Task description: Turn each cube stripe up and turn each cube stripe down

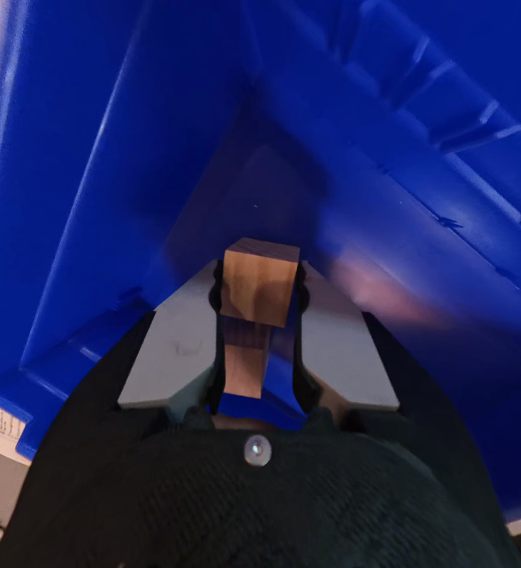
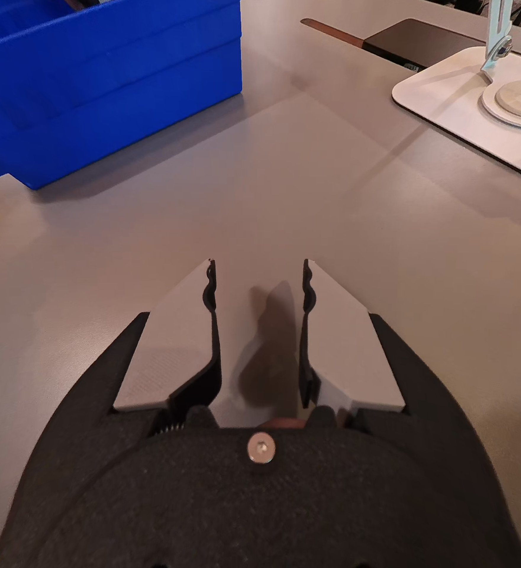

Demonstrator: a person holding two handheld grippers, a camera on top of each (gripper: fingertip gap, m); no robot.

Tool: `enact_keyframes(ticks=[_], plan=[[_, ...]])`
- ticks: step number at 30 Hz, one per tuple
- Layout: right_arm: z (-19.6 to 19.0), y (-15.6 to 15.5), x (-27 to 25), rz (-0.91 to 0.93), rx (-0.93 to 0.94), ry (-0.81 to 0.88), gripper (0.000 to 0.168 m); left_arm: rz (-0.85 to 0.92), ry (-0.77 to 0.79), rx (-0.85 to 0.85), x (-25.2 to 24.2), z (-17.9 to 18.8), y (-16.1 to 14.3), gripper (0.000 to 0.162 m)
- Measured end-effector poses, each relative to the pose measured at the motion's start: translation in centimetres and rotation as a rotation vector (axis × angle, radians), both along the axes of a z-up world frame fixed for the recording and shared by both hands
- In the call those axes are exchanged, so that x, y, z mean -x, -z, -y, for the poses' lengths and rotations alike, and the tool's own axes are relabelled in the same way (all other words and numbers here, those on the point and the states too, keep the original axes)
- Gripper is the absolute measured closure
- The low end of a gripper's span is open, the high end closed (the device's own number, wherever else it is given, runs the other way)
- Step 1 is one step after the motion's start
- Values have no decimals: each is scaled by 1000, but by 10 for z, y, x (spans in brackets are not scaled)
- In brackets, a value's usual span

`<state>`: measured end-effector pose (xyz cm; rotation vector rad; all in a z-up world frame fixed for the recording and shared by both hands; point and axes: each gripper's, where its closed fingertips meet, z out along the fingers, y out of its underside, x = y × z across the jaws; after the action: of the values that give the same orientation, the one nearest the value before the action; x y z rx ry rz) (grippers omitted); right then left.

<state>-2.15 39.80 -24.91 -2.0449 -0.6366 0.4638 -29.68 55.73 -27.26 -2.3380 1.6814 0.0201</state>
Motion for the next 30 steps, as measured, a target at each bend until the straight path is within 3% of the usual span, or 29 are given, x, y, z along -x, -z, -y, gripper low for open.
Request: enact_keyframes(ticks=[5,9,12,15,20,25,30], plan=[[1,-1,1,-4,-1,-12,114,-11,-34,-139,11,-11,-22,116],[5,-11,7,-51,-9,-51,114,150,-64,-403,-4,-13,-99,116],[12,-23,12,-97,-15,-110,113,404,60,-600,-58,32,-169,116],[18,-34,4,-59,-57,-135,111,676,197,-720,-123,106,-210,116],[33,-73,3,-214,-105,-207,108,903,461,-811,-218,194,-208,117],[69,-118,3,-486,-67,-421,110,1116,787,-802,-261,232,-189,117],[89,-134,4,-686,49,-550,110,1236,899,-697,-263,247,-172,117]])
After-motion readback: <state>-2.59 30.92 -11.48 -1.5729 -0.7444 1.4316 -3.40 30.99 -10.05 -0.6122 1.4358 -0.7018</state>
